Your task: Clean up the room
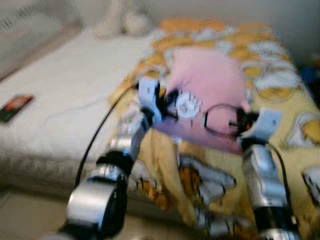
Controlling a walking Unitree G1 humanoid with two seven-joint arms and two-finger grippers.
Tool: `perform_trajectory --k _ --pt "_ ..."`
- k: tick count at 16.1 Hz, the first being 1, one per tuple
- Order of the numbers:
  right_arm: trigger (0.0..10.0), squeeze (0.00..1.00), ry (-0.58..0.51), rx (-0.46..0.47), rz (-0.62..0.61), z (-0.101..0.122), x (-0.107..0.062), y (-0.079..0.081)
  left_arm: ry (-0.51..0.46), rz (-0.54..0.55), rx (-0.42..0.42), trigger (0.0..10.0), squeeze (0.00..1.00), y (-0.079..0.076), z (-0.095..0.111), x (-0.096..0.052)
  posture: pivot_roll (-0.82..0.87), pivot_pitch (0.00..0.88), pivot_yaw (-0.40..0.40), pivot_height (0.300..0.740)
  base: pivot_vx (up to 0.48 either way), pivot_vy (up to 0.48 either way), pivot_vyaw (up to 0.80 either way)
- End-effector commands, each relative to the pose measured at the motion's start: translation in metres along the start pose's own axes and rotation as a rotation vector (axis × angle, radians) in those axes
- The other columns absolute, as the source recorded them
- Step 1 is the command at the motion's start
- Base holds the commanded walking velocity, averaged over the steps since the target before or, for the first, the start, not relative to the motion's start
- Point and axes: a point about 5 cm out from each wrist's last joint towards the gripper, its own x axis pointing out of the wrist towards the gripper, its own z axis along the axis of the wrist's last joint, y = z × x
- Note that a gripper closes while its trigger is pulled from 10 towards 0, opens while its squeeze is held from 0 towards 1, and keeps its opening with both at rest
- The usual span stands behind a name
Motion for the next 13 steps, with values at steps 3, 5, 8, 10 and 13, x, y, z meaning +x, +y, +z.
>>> perform_trajectory --k 3,5,8,10,13 --pt "10.0 0.0 -0.058 0.005 -0.01 0.01 0.006 0.005 -0.063 0.069 0.022 10.0 0.0 0.016 0.015 -0.004 -0.01 0.0 0.107 0.736 0.0 0.48 0.0" --pt "10.0 0.0 -0.068 -0.02 0.012 0.012 0.006 0.007 -0.047 0.083 0.046 10.0 0.0 0.017 0.01 -0.007 -0.01 0.0 0.107 0.736 0.0 0.48 0.0" --pt "10.0 0.0 -0.042 -0.024 0.004 0.006 0.003 0.001 -0.038 0.142 0.017 10.0 0.0 0.024 0.003 -0.013 0.0 0.0 0.1 0.736 0.0 0.48 0.0" --pt "10.0 0.0 -0.03 -0.028 0.006 0.003 0.002 0.0 -0.025 0.155 0.018 10.0 0.0 0.025 0.0 -0.014 0.0 0.0 0.096 0.736 0.0 0.48 0.0" --pt "10.0 0.0 -0.016 -0.042 0.018 -0.001 0.0 0.002 -0.012 0.16 0.019 10.0 0.0 0.027 -0.001 -0.015 0.0 0.0 0.092 0.736 0.0 0.48 0.0"
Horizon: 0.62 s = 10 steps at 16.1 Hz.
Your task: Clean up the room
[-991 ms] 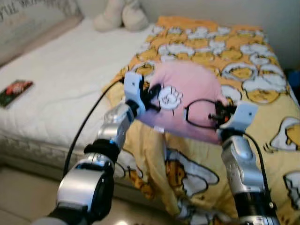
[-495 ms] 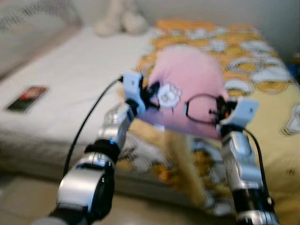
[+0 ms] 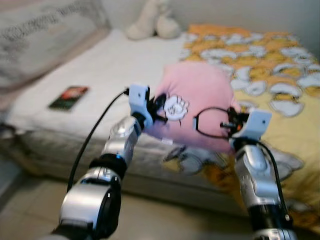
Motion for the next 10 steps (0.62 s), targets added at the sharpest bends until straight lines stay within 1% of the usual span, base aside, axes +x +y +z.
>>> perform_trajectory --k 1,3,4,6,7,8,9,10 --pt "10.0 0.0 -0.017 -0.025 -0.046 0.003 -0.002 -0.014 -0.043 0.037 0.01 10.0 0.0 0.006 0.011 0.001 0.0 0.0 0.091 0.736 0.0 0.48 0.0" --pt "10.0 0.0 -0.01 -0.041 -0.03 0.001 -0.003 -0.012 -0.039 0.051 0.006 10.0 0.0 0.008 0.011 0.001 0.0 0.0 0.086 0.736 0.0 0.48 0.0" --pt "10.0 0.0 -0.006 -0.042 -0.027 0.0 -0.004 -0.012 -0.037 0.062 -0.027 10.0 0.0 0.011 0.01 0.0 0.0 0.0 0.085 0.736 0.0 0.48 0.0" --pt "10.0 0.0 0.006 -0.045 -0.022 -0.004 -0.006 -0.011 -0.004 0.11 0.02 10.0 0.0 0.017 0.005 -0.004 0.0 0.0 0.083 0.736 0.0 0.427 0.0" --pt "10.0 0.0 0.015 -0.048 -0.015 -0.007 -0.008 -0.01 0.026 0.146 0.079 10.0 0.0 0.019 0.002 -0.005 0.01 0.0 0.082 0.736 0.0 0.0 0.0" --pt "10.0 0.0 0.024 -0.056 -0.005 -0.01 -0.01 -0.007 -0.013 0.127 0.01 10.0 0.0 0.021 0.004 -0.007 0.01 0.0 0.081 0.736 0.0 0.0 0.0" --pt "10.0 0.0 0.034 -0.066 0.008 -0.014 -0.013 -0.005 -0.024 0.131 0.008 10.0 0.0 0.022 0.005 -0.008 0.01 0.0 0.081 0.736 0.458 0.0 0.0" --pt "10.0 0.0 0.041 -0.07 0.016 -0.017 -0.014 -0.002 -0.028 0.134 0.032 10.0 0.0 0.022 0.006 -0.008 0.01 0.0 0.082 0.736 0.461 0.0 0.0"
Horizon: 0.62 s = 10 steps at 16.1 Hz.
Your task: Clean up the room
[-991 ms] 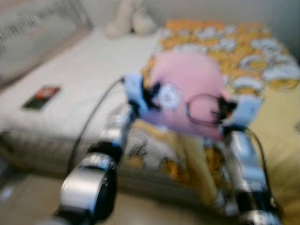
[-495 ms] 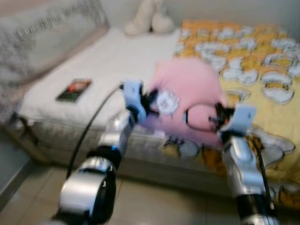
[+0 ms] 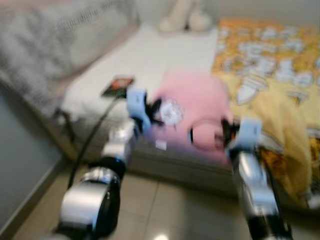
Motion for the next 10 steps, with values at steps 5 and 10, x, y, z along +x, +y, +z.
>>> perform_trajectory --k 5,10 --pt "10.0 0.0 -0.057 -0.01 -0.026 0.0121 0.0068 -0.0059 -0.073 0.104 -0.029 10.0 0.0 0.0218 0.0203 -0.0018 0.01 0.0 0.089 0.736 0.442 0.0 0.0" --pt "10.0 0.0 -0.055 -0.018 -0.037 0.0121 0.0077 -0.0117 -0.078 0.128 -0.011 10.0 0.0 0.0257 0.0249 -0.0014 0.01 0.0 0.088 0.736 0.425 0.056 0.0"
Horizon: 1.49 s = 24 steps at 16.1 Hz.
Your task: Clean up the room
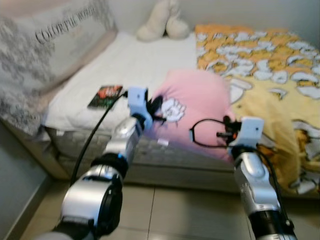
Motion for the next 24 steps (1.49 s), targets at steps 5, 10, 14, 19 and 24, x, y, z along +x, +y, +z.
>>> perform_trajectory --k 5,10,14,19,24 --pt "10.0 0.0 -0.012 0.01 -0.022 0.0 -0.0001 -0.0036 -0.066 0.128 0.01 10.0 0.0 0.0304 0.0173 -0.0078 0.02 0.0 0.086 0.736 0.316 0.36 0.0" --pt "10.0 0.0 -0.016 0.011 -0.031 0.0008 0.0021 -0.0056 -0.064 0.123 0.024 10.0 0.0 0.0303 0.0183 -0.0072 0.02 0.0 0.085 0.74 0.289 0.382 0.17" --pt "10.0 0.0 -0.019 0.007 -0.03 0.0005 0.0016 -0.0057 -0.051 0.114 0.048 10.0 0.0 0.0289 0.0187 -0.0059 0.02 0.0 0.088 0.74 0.292 0.382 0.0" --pt "10.0 0.0 -0.02 0.005 -0.035 -0.0014 -0.0002 -0.0064 -0.04 0.094 0.065 10.0 0.0 0.0267 0.0192 -0.0044 0.01 0.0 0.094 0.74 0.291 0.381 0.0" --pt "10.0 0.0 -0.022 0.0 -0.044 -0.0021 -0.0015 -0.0086 -0.044 0.076 0.055 10.0 0.0 0.024 0.0199 -0.003 0.01 0.0 0.093 0.74 0.324 0.352 0.0"
